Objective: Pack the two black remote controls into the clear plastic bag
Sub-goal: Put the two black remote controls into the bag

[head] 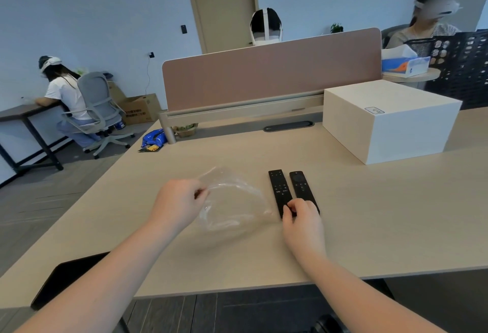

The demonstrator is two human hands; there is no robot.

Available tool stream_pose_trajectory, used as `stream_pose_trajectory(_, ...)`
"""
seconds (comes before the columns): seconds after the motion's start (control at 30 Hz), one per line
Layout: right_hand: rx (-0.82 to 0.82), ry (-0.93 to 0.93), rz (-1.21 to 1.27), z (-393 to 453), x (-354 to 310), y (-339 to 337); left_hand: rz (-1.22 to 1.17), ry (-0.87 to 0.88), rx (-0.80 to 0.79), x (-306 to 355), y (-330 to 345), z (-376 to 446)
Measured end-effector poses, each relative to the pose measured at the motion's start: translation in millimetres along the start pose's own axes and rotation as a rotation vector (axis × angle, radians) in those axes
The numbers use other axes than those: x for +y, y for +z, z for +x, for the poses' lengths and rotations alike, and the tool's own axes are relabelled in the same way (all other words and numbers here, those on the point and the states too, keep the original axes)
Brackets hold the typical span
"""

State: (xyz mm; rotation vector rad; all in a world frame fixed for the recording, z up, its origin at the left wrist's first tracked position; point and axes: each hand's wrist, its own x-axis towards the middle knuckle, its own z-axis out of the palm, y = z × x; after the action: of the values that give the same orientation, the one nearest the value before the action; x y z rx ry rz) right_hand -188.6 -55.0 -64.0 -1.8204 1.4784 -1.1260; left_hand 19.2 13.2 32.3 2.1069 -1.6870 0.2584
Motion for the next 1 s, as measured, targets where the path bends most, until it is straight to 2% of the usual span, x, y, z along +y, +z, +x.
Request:
stream_pose_trajectory(0.23,-0.222,0.080,-0.346,12.6,-16.5,-1.7,0.082,0.075,-0.049,-4.0,12.2,-4.3)
stream_pose_trajectory(0.37,-0.205,0.059,-0.401,20.0,-17.1,0.6,0.039,0.042,-0.094,-3.6,20.0,-8.3)
stream_pose_trajectory(0.5,-0.099,0.049,-0.245,24.5,-16.6,-4.6,-0.015,0.015,-0.121,-1.5,24.2,-8.4)
stream_pose_trajectory(0.8,0.095,-0.145,0.245,9.0,-48.6,-46.1,-0.063,-0.146,-0.209,19.0,23.2,5.3)
stream_pose_trajectory(0.9,0.072,-0.168,0.388,3.3,-62.6,-56.4,-0.154,-0.227,-0.280,24.9,23.9,13.0)
stream_pose_trajectory(1.0,0.000,-0.188,0.470,-0.7,-67.6,-66.6,-0.275,-0.336,-0.249,25.9,23.5,21.7)
